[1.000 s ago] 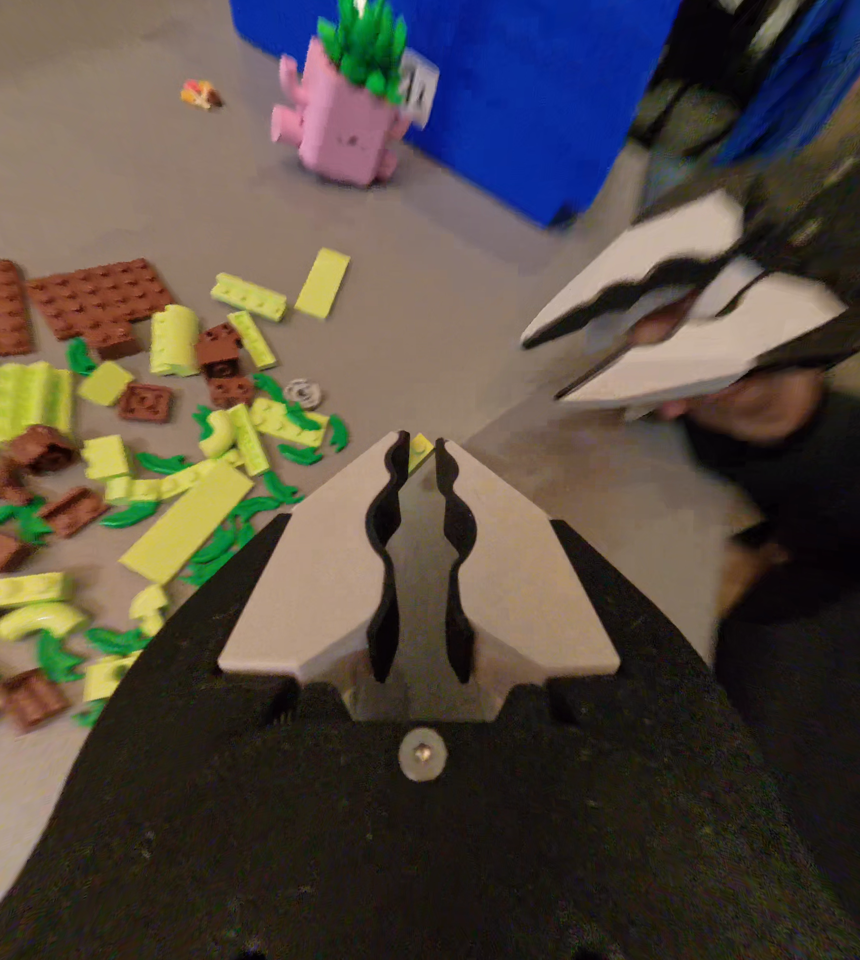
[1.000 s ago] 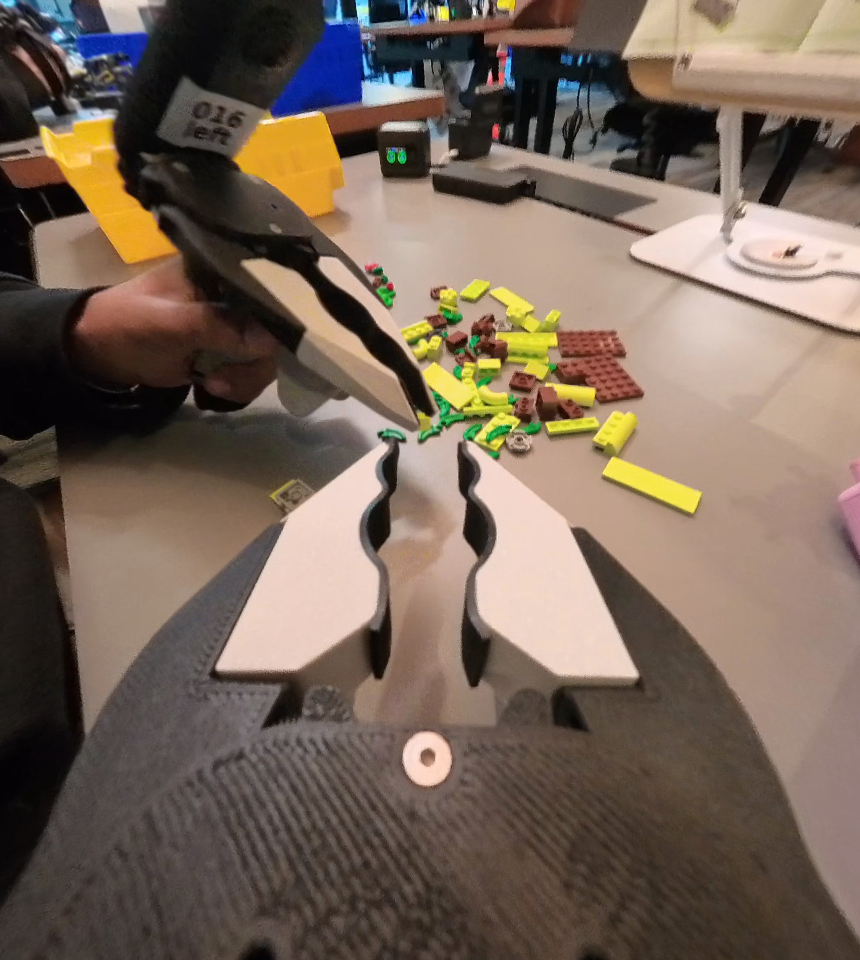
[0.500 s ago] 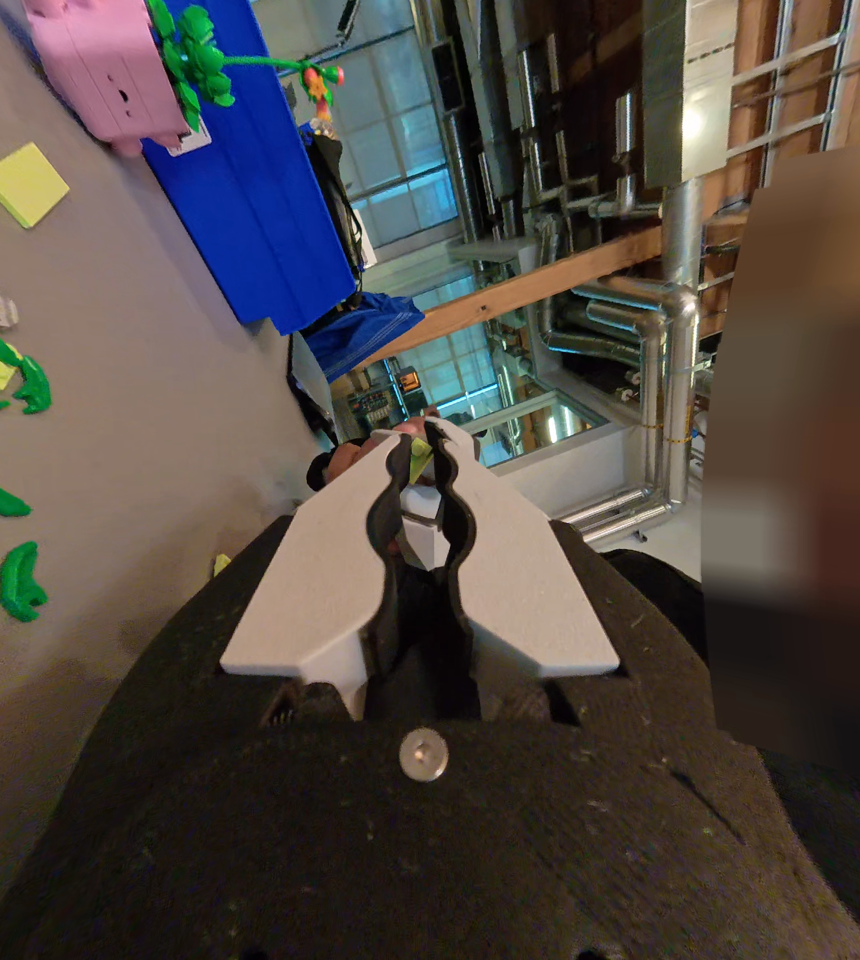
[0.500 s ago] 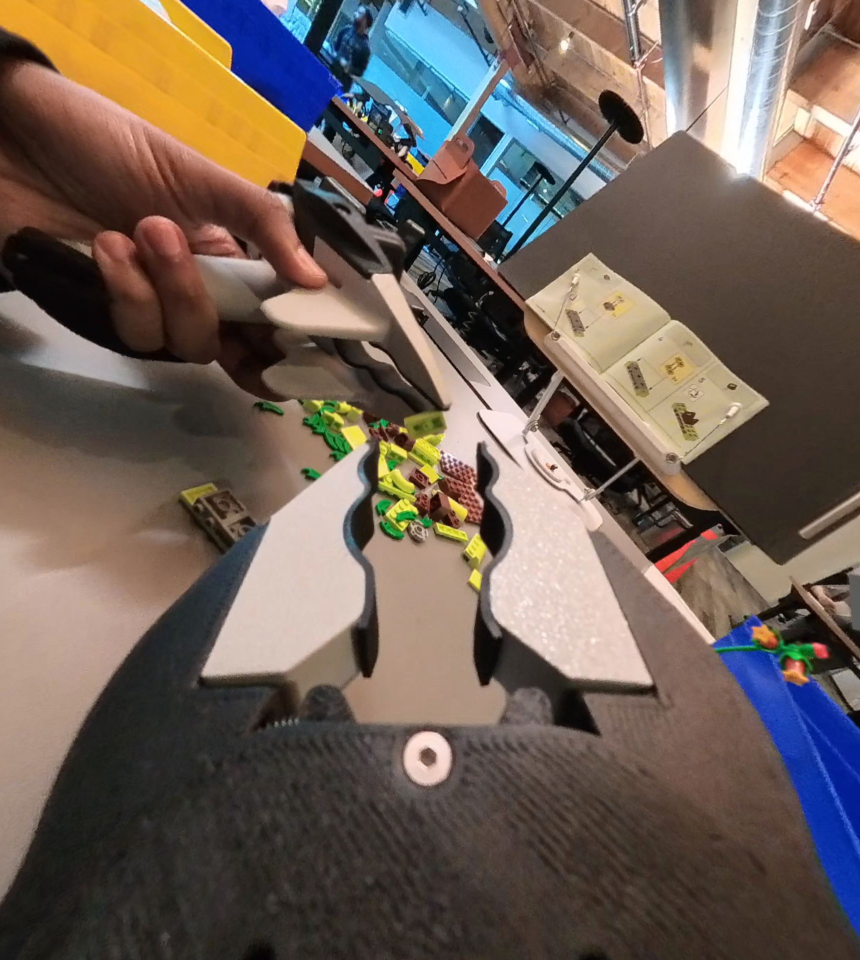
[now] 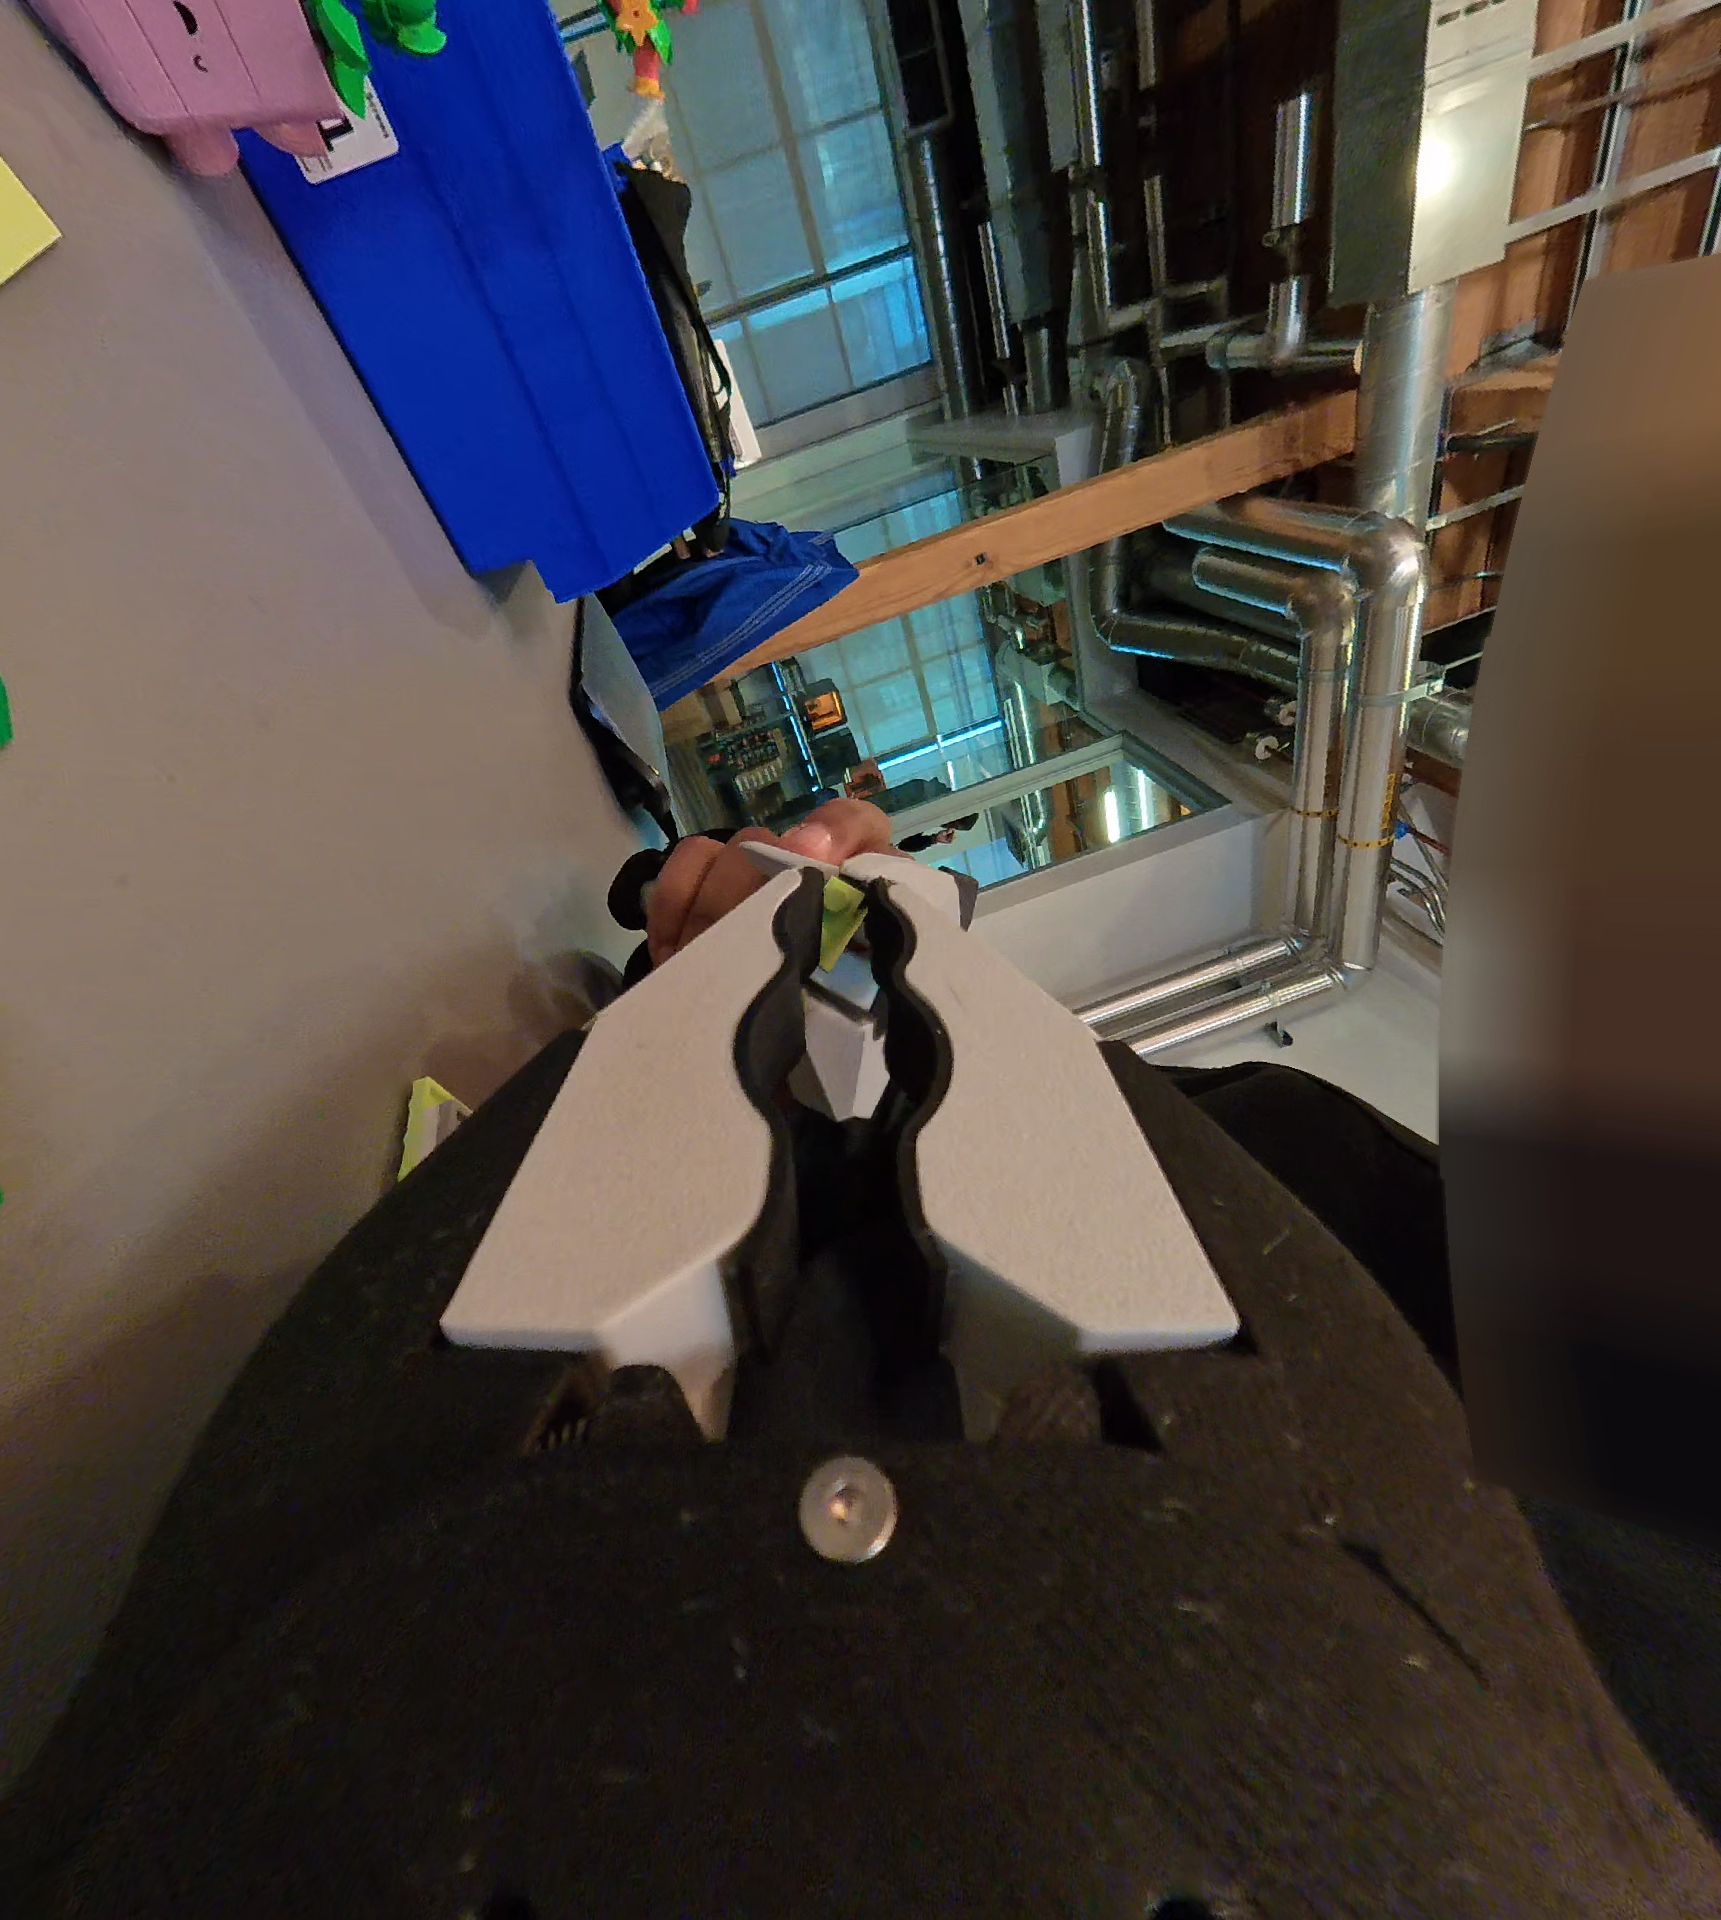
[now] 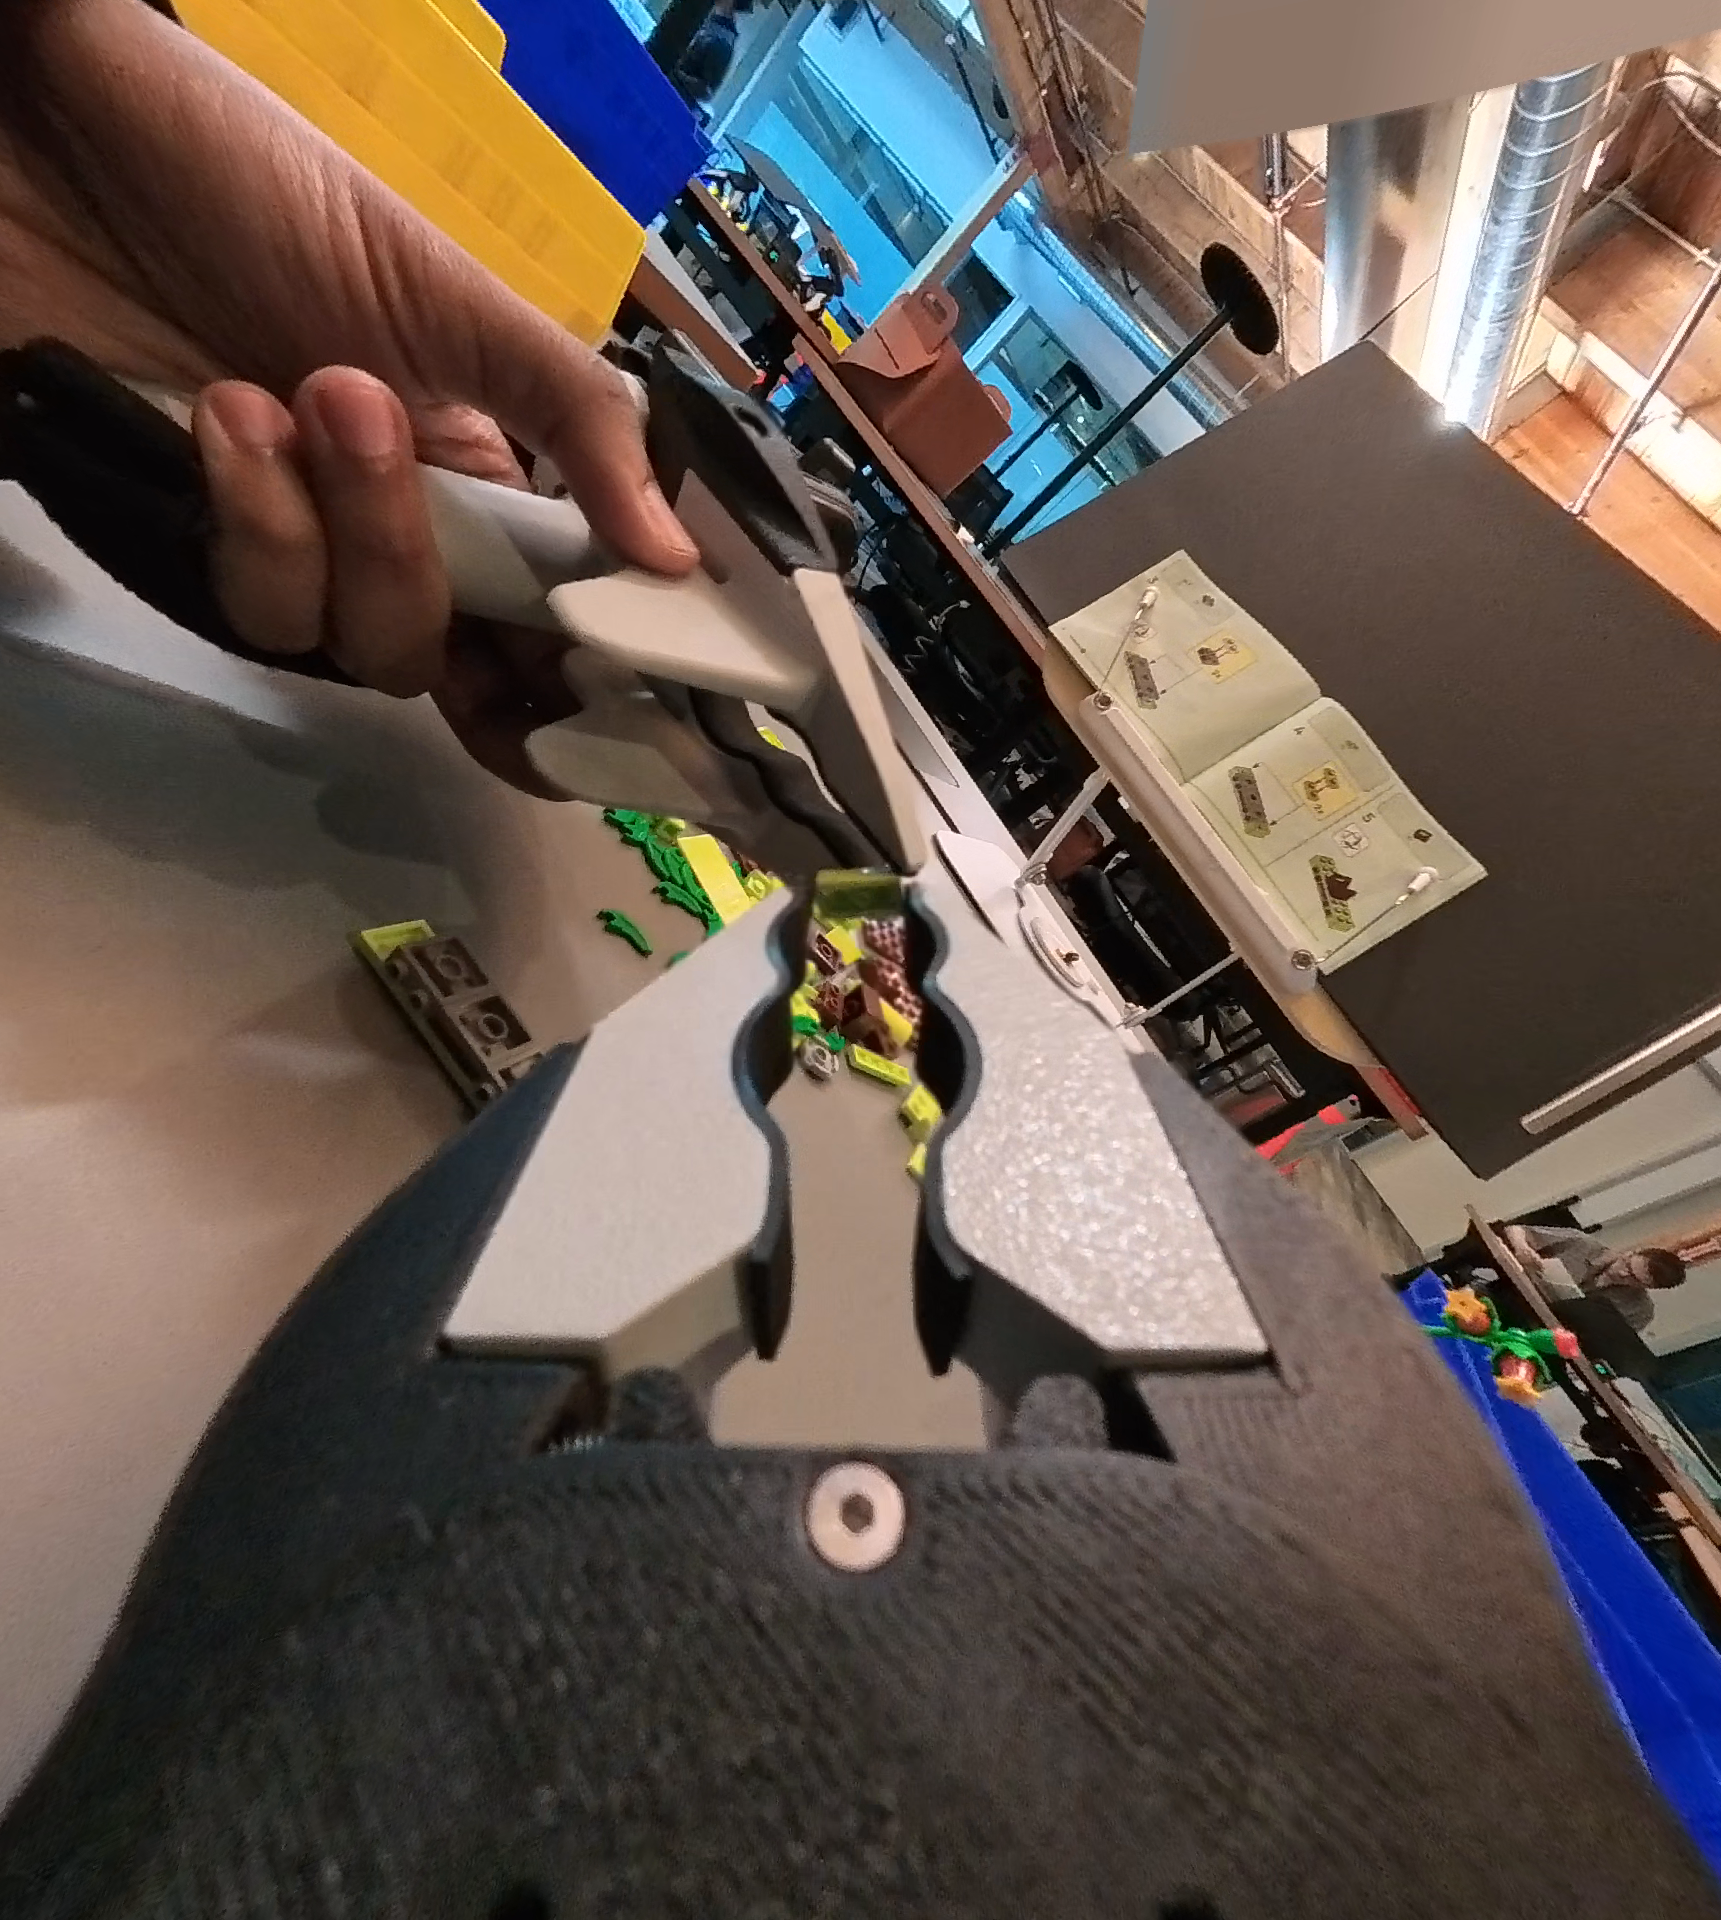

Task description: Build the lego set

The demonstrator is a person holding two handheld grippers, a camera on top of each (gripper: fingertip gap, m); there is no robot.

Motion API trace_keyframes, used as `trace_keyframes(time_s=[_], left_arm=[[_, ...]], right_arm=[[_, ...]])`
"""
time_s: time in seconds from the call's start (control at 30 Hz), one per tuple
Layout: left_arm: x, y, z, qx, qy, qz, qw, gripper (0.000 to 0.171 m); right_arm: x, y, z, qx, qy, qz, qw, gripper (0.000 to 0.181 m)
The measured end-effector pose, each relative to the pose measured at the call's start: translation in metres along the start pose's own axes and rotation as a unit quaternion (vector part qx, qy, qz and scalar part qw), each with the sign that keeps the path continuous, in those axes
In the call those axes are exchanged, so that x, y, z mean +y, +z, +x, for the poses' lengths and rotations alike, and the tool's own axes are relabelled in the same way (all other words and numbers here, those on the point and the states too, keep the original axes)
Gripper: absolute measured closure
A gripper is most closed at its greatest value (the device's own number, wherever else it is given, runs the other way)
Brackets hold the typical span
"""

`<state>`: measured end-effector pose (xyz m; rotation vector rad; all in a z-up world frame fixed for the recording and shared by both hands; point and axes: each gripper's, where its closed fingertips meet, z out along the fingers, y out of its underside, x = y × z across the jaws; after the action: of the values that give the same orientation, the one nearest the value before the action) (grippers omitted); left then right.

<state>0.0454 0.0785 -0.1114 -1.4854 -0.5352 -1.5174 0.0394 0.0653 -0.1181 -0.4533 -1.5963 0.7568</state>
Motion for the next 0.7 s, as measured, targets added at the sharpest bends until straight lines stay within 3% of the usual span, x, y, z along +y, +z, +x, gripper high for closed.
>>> trace_keyframes(time_s=[0.17,0.23,0.3,0.4,0.5,0.6,0.7], left_arm=[[0.001,-0.001,0.000,-0.003,0.013,-0.003,1.000,0.164],[-0.003,-0.004,-0.003,-0.029,0.049,0.002,0.998,0.141],[-0.004,-0.009,-0.008,-0.081,0.118,-0.007,0.990,0.132],[0.005,-0.018,-0.024,-0.199,0.254,-0.060,0.945,0.124],[0.022,-0.026,-0.042,-0.290,0.366,-0.130,0.874,0.122],[0.041,-0.031,-0.061,-0.341,0.423,-0.192,0.818,0.123],[0.049,-0.030,-0.075,-0.365,0.439,-0.223,0.790,0.128]], right_arm=[[0.000,-0.001,0.000,-0.004,0.003,-0.002,1.000,0.167],[0.004,-0.002,0.006,0.003,0.012,-0.012,1.000,0.168],[0.013,-0.005,0.014,-0.002,0.027,-0.031,0.999,0.168],[0.029,-0.007,0.006,-0.094,0.096,-0.074,0.988,0.168],[0.036,-0.013,-0.024,-0.251,0.172,-0.115,0.946,0.168],[0.042,-0.021,-0.042,-0.356,0.162,-0.159,0.907,0.168],[0.047,-0.022,-0.047,-0.411,0.128,-0.189,0.882,0.168]])
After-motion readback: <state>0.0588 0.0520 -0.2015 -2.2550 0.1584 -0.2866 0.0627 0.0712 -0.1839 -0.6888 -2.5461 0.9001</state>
